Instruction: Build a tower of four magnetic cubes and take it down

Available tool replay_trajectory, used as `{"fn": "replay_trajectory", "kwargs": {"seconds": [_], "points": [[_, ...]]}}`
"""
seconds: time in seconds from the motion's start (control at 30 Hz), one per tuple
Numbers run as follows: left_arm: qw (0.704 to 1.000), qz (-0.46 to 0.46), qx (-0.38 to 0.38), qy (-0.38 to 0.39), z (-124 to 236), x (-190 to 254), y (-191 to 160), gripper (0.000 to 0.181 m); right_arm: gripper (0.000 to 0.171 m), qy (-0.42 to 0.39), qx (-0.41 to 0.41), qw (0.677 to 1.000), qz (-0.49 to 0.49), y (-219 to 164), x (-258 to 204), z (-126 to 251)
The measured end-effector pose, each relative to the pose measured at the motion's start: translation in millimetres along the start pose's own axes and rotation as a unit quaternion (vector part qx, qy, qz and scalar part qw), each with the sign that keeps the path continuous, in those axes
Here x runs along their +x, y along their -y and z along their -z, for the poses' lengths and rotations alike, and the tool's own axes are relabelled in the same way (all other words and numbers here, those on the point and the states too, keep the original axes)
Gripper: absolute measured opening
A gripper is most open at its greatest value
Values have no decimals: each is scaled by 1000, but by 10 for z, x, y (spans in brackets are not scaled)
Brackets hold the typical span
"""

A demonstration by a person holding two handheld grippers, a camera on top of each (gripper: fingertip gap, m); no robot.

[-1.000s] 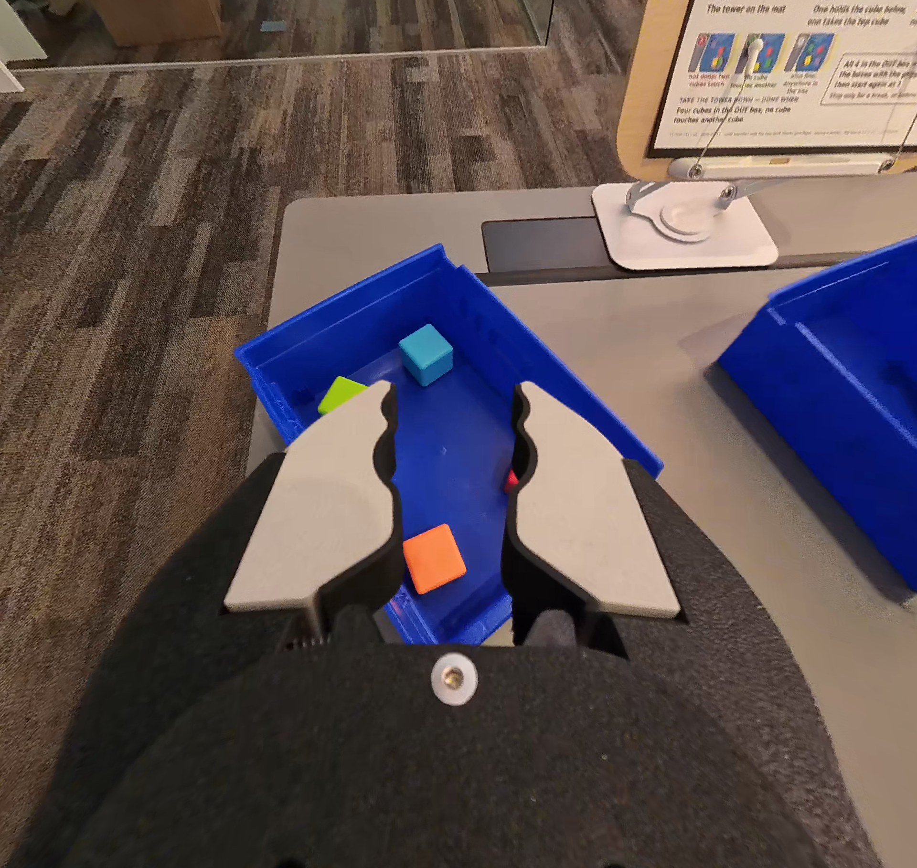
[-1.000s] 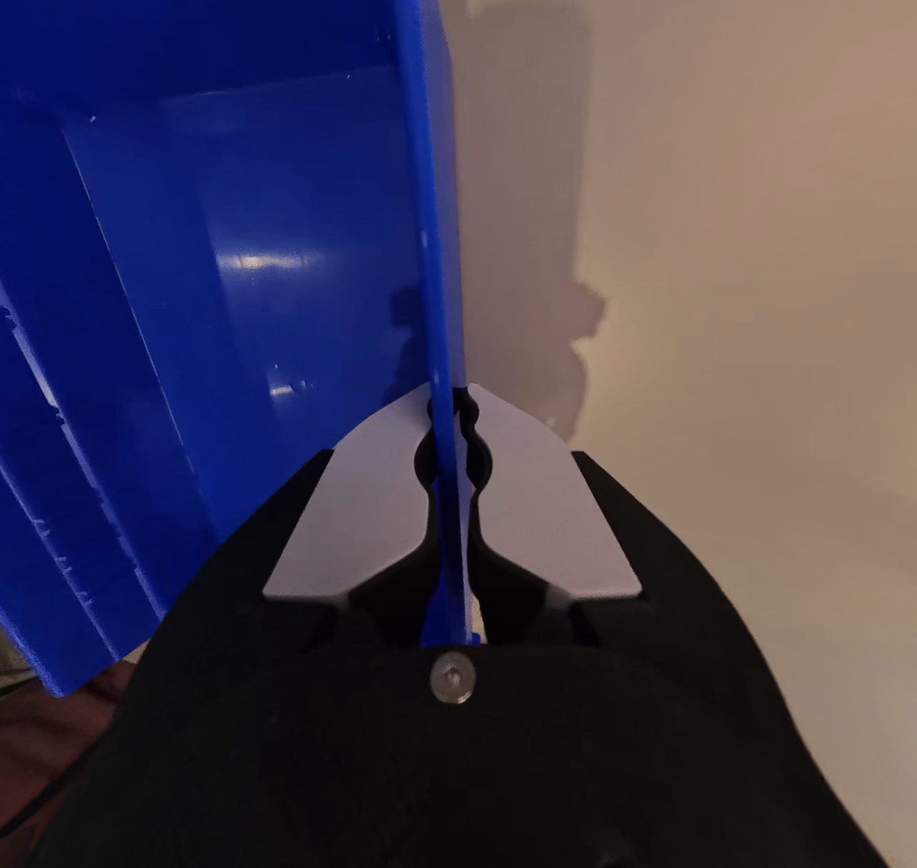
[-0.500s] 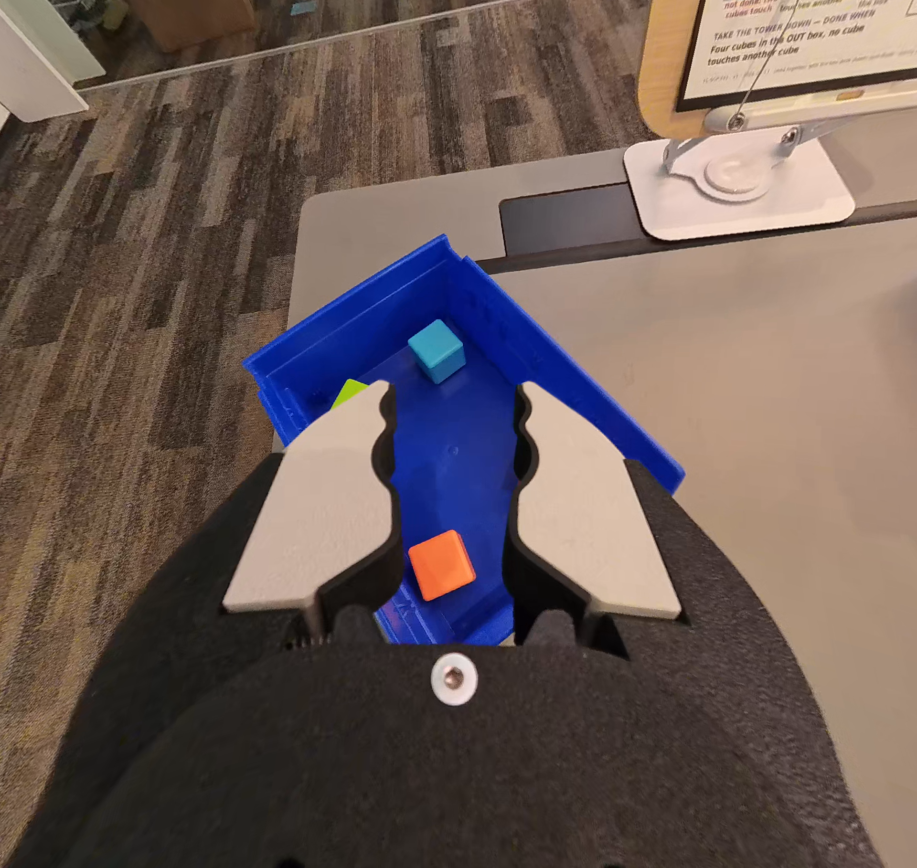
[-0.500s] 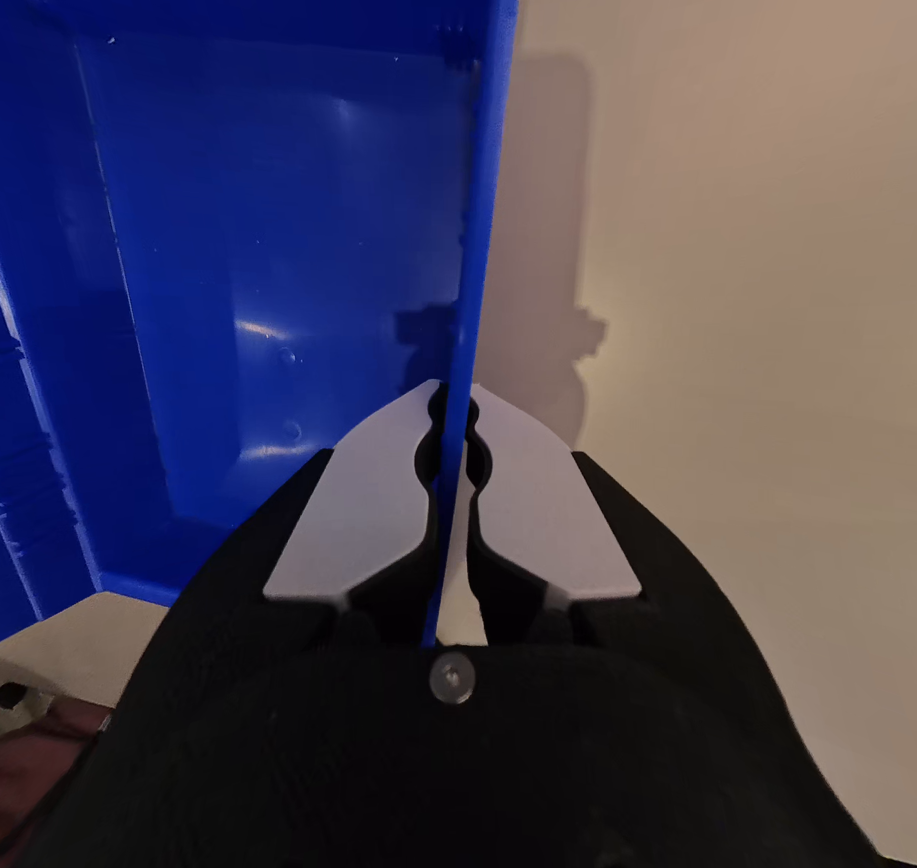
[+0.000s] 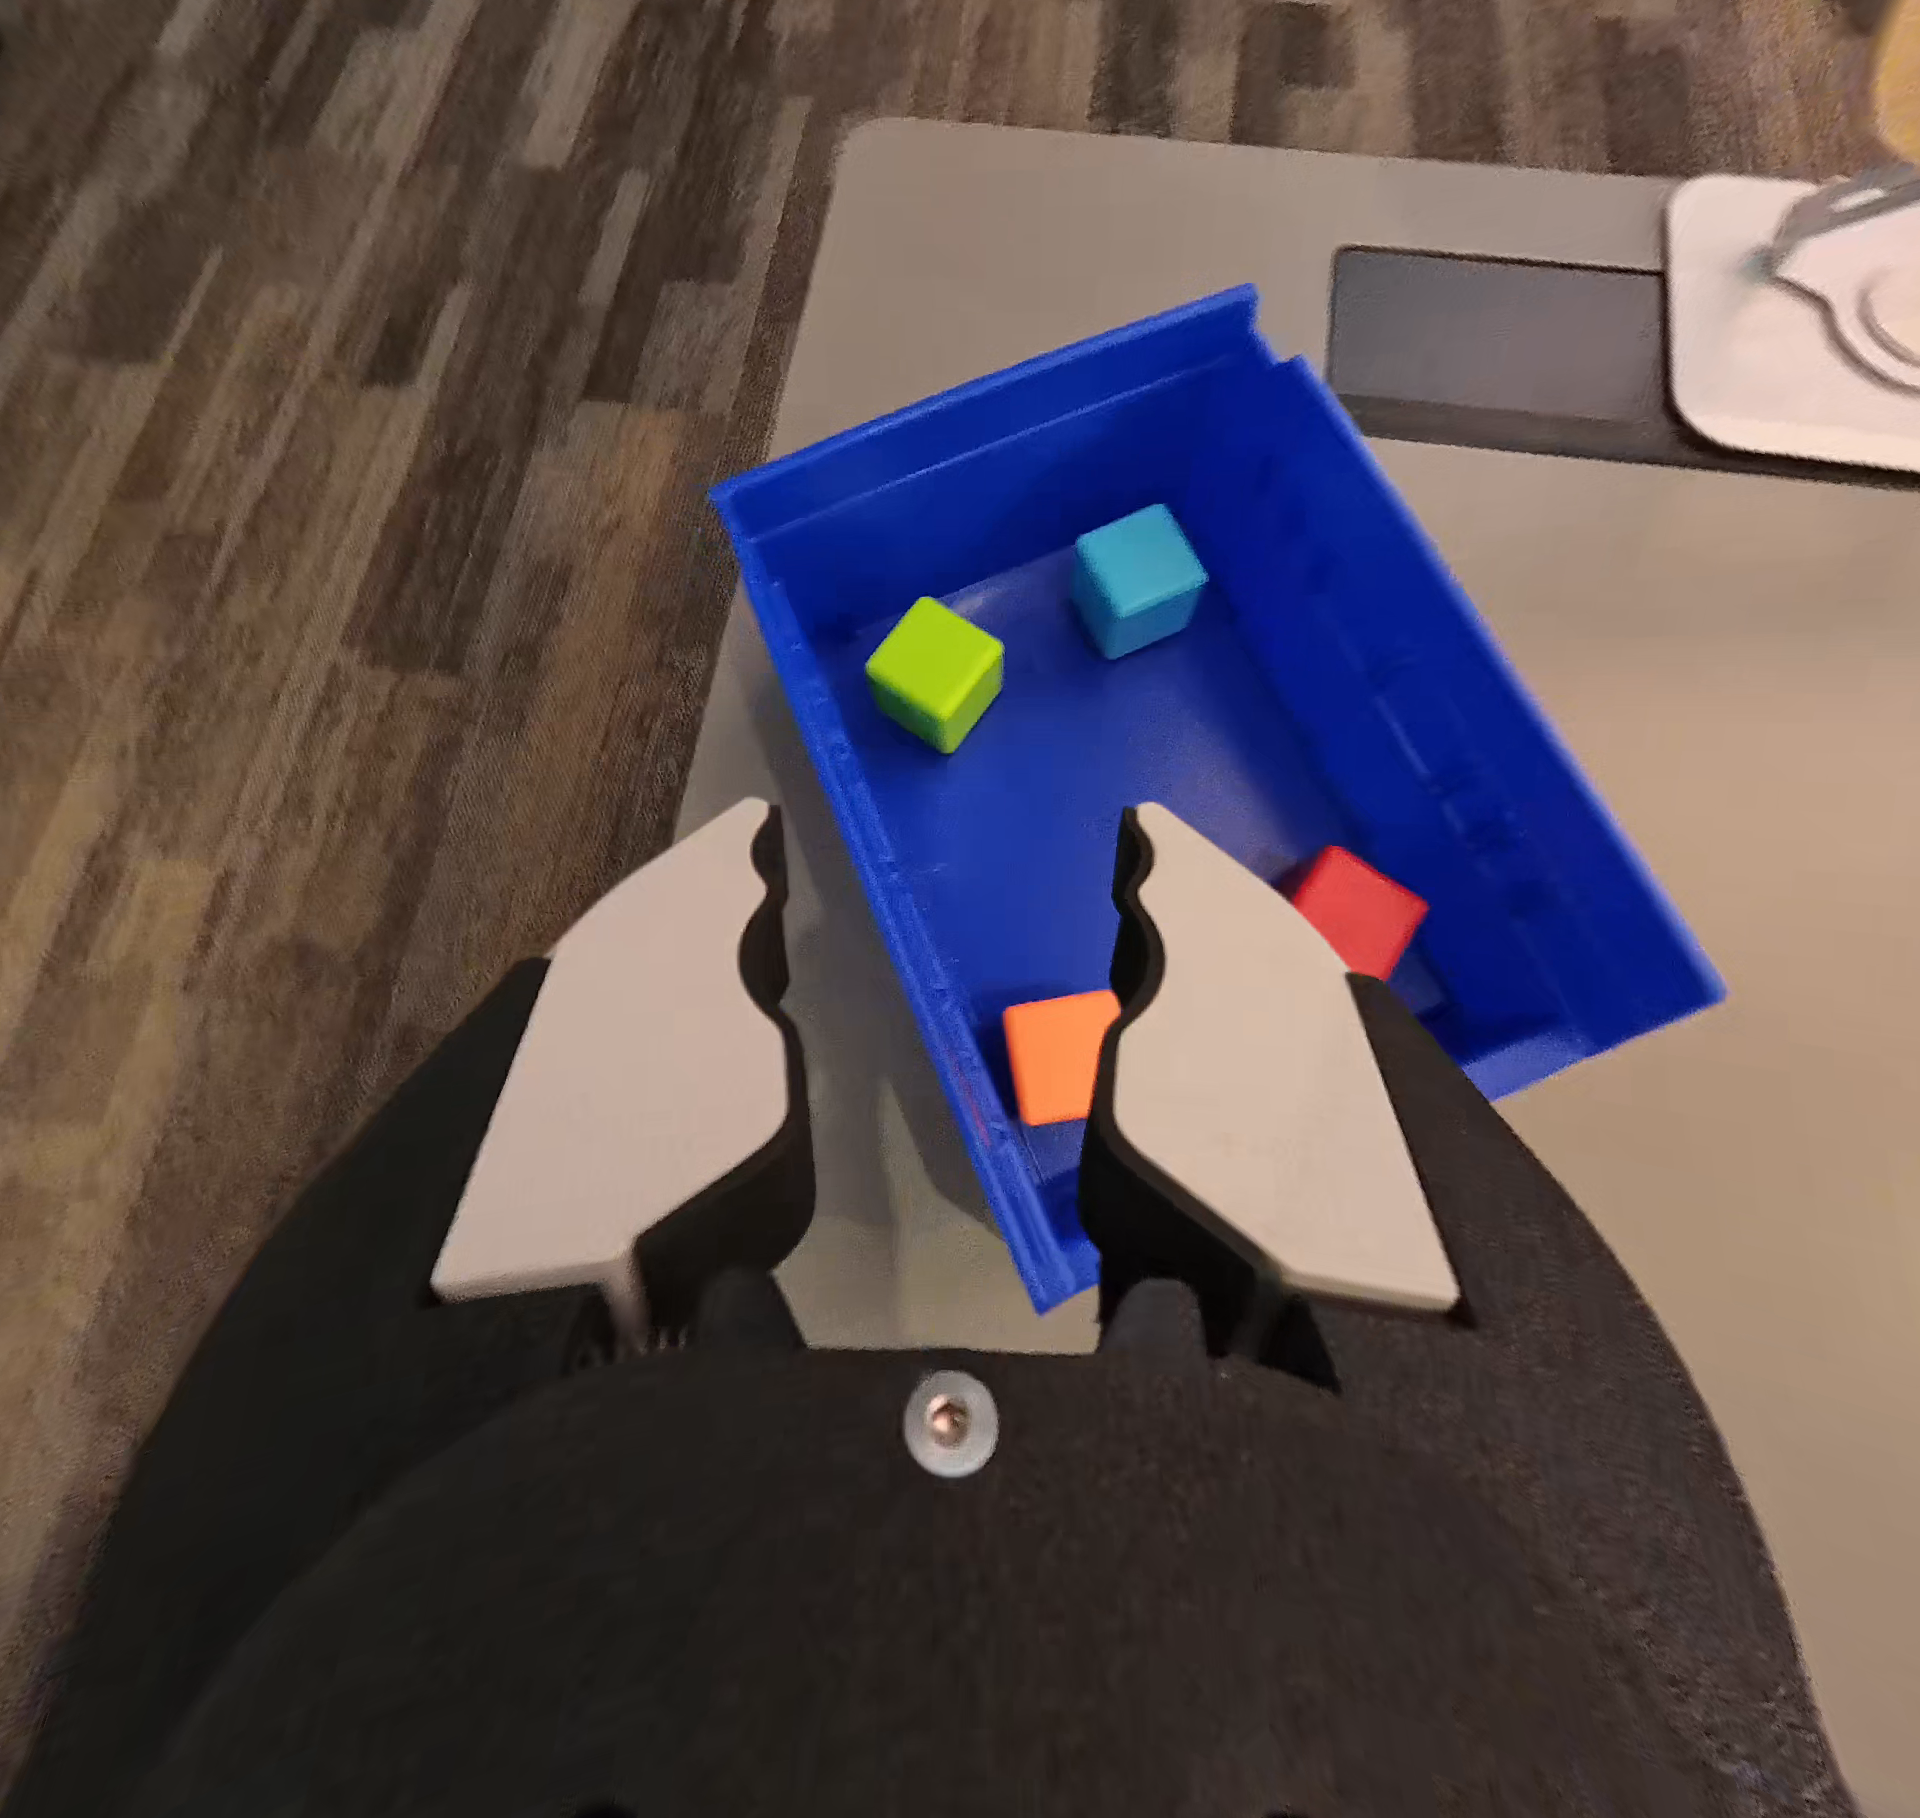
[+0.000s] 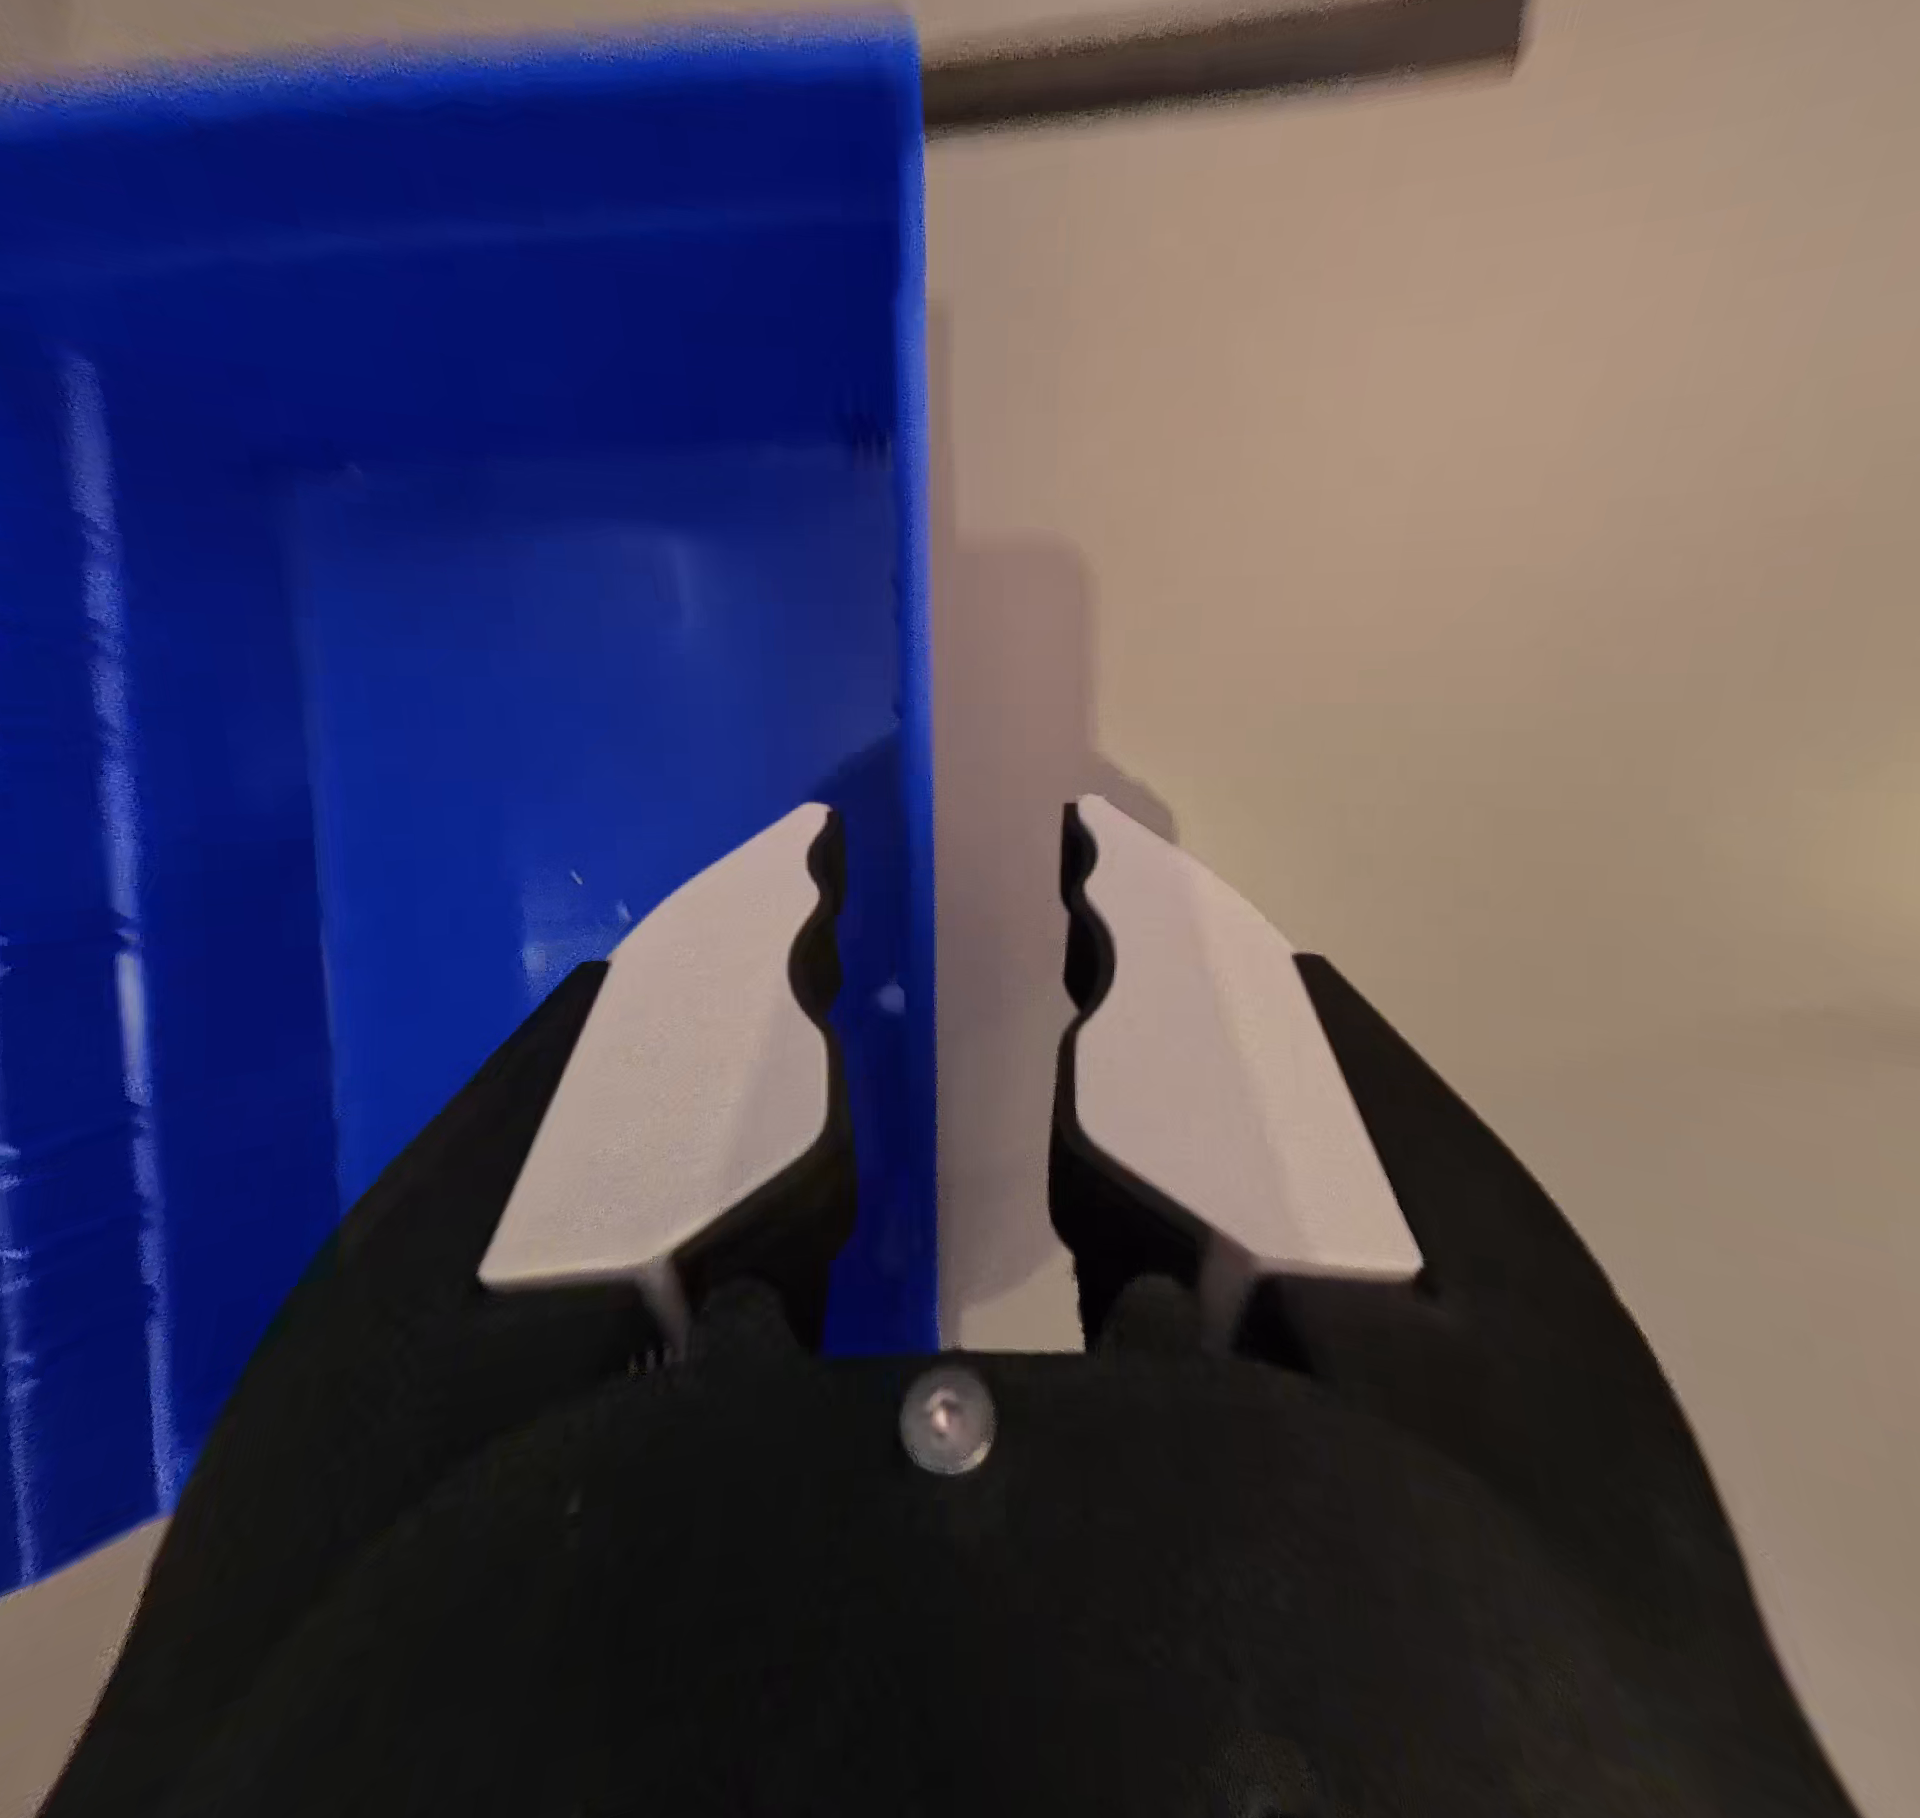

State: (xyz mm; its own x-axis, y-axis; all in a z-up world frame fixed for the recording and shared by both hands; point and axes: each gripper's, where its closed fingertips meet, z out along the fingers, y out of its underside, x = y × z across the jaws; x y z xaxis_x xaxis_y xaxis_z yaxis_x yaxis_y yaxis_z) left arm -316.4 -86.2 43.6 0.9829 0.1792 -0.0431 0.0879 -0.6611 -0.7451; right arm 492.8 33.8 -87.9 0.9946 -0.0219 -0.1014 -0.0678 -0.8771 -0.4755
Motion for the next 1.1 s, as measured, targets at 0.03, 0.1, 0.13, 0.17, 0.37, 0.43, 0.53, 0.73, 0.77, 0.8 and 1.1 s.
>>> {"fn": "replay_trajectory", "kwargs": {"seconds": [0.03, 0.1, 0.13, 0.17, 0.37, 0.43, 0.53, 0.73, 0.77, 0.8, 1.1], "points": [[1000, 18, -1, -2, -38, -79, -24, 60, 42, 1, 48, 999, -6, 98, -17, 125], [998, 51, -15, -17, -140, -155, -91, 61, 42, 13, 145, 989, -28, 317, -62, 492], [998, 59, -25, -22, -207, -174, -127, 61, 42, 22, 190, 981, -36, 423, -95, 728], [997, 63, -42, -22, -282, -188, -182, 62, 41, 34, 236, 970, -38, 513, -145, 980], [983, 42, -176, 31, -767, -264, -605, 60, 37, 81, 375, 924, -13, 620, -396, 1710], [977, 38, -207, 33, -881, -258, -719, 57, 37, 98, 358, 929, -11, 593, -439, 1649], [967, 35, -250, 38, -1011, -284, -899, 45, 37, 149, 333, 931, -7, 588, -588, 1532], [963, 16, -268, -21, -1154, -175, -1004, 9, 34, 186, 302, 934, 33, 629, -956, 1314], [964, 2, -265, -26, -1170, -160, -990, 10, 34, 185, 293, 937, 43, 628, -1015, 1255], [965, -10, -260, -30, -1188, -143, -969, 11, 34, 184, 283, 940, 53, 624, -1078, 1193], [965, -141, -209, -64, -1412, 161, -756, 12, 35, 232, 185, 949, 105, 446, -1635, 748]]}}
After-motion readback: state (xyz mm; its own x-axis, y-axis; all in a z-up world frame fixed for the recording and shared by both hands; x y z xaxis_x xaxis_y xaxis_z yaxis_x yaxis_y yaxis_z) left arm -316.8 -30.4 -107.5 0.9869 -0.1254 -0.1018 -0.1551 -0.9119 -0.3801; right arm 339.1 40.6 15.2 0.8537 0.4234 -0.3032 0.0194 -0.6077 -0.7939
